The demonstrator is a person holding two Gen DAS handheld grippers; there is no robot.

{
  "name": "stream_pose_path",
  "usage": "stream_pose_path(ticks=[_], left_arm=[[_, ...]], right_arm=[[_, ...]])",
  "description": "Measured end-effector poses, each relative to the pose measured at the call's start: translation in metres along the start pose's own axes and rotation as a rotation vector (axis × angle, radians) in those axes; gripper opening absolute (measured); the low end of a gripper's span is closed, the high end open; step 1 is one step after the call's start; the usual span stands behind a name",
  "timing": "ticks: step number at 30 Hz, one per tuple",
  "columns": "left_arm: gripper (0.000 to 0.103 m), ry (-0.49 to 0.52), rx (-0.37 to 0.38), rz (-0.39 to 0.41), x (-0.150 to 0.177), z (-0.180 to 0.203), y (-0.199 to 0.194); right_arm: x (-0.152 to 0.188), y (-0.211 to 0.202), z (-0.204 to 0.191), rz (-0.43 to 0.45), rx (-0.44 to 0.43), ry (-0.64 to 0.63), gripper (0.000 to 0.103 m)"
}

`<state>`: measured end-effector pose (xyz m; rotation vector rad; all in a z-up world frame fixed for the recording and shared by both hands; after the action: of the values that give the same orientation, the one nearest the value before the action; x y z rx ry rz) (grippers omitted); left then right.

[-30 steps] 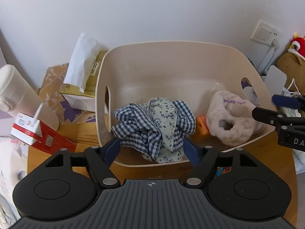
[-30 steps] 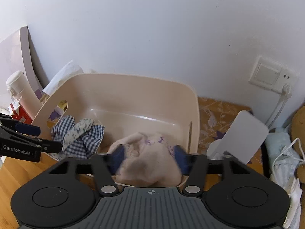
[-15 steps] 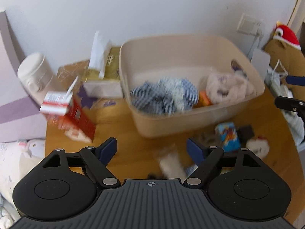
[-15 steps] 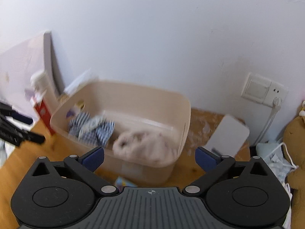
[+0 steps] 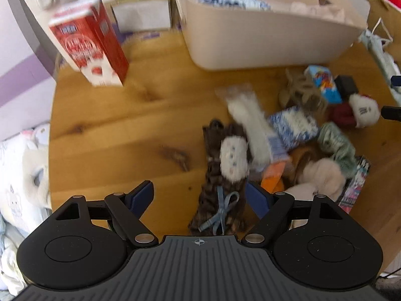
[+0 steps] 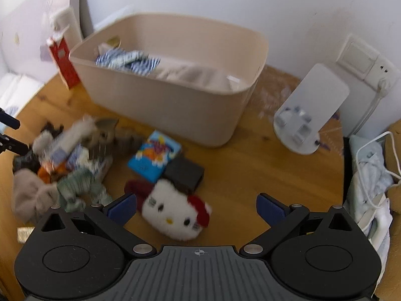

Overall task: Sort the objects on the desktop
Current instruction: 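Grasp the brown plush bear with the left tool while the right tool grasps the Hello Kitty plush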

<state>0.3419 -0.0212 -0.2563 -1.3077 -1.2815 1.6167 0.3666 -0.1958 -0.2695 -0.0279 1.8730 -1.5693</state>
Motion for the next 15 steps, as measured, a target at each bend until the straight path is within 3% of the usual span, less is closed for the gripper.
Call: stream_pose_path(ticks=[5, 15], left_arm=[[0.081, -0.006, 0.020, -0.039, 0.005, 0.002, 0.015], [0.081, 0.046, 0.013, -0.068, 0.000, 0.007, 0.040]], right_arm=[[0.013, 0.014, -0.012, -0.038, -0.042, -0.049, 0.103], [0.021, 0.041, -0.032, -0.053, -0.029, -0.175, 0.103]])
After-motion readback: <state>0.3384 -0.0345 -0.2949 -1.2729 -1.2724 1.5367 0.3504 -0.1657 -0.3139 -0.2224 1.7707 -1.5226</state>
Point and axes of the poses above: each gripper's, at about its wrist camera, not at the fingertips, and y roughly the way its jaws point, z to its right, x to its underside, the point moved 10 cm from there along y, roughly the way its jaws point, and after that the axes turned 9 degrees about y, right-handed, at the moved point
